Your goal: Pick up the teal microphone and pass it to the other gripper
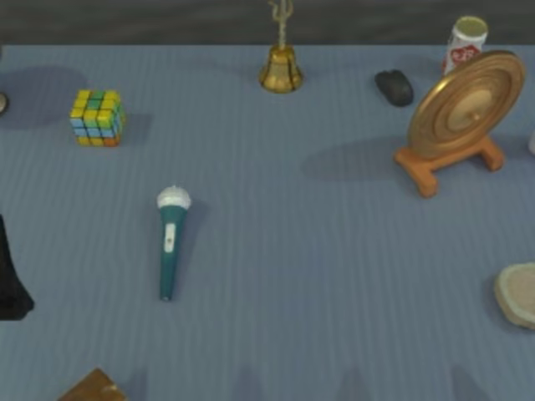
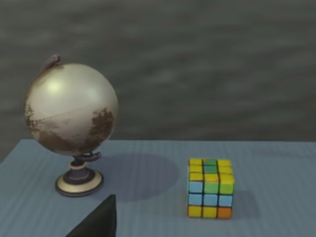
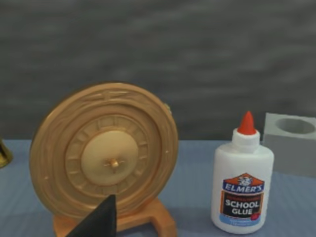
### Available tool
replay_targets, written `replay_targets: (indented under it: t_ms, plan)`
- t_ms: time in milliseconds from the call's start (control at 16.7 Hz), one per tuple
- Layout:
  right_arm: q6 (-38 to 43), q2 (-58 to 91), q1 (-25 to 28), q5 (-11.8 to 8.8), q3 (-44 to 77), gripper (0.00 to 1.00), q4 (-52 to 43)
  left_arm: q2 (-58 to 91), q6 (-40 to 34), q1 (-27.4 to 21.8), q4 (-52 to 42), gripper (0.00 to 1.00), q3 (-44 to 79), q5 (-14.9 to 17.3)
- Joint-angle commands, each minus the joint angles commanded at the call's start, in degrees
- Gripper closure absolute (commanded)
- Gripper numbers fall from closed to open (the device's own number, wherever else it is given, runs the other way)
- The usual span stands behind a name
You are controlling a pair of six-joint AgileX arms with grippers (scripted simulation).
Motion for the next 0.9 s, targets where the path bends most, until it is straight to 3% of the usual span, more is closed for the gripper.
replay_targets:
  t_ms: [420, 900]
  plan:
    - [0.00, 0.00, 0.00, 0.00, 0.00, 0.00, 0.00, 9.04, -2.18, -2.83, -5.74, 0.00, 6.74, -0.23]
    - [0.00, 0.00, 0.00, 0.00, 0.00, 0.00, 0.00, 50.33, -11.42, -12.47, -24.03, 0.00, 33.20, -1.26]
